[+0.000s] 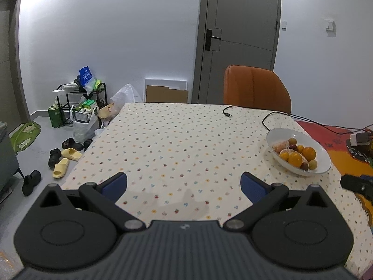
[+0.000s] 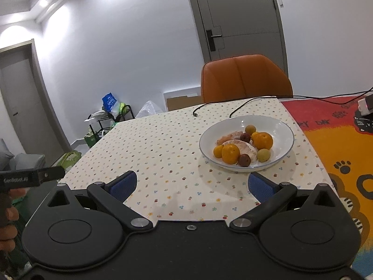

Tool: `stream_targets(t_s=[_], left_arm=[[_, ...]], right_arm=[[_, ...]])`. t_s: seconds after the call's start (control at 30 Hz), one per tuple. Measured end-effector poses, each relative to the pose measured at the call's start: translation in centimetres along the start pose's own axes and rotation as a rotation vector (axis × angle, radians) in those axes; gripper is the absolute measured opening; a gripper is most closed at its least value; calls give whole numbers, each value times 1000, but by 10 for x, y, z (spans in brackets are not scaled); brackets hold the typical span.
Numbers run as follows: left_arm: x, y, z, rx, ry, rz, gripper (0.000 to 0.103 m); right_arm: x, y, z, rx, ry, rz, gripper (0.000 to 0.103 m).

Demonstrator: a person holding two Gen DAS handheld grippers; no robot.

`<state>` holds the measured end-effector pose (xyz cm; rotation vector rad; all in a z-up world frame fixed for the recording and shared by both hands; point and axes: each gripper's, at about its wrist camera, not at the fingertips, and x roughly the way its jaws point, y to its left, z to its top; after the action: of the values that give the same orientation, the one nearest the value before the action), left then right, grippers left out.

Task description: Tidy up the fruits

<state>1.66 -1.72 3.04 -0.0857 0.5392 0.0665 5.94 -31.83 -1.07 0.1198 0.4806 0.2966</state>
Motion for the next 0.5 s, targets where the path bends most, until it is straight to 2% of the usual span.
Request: stream_targets(t_s=[0.27, 0.5], left_arm=[[-6, 14, -18, -5, 13, 28, 103], [-10, 18, -17, -5, 1, 32, 103]], right_arm=[[1, 5, 0, -4, 5, 14, 103], [2, 10, -1, -14, 9, 20, 103]])
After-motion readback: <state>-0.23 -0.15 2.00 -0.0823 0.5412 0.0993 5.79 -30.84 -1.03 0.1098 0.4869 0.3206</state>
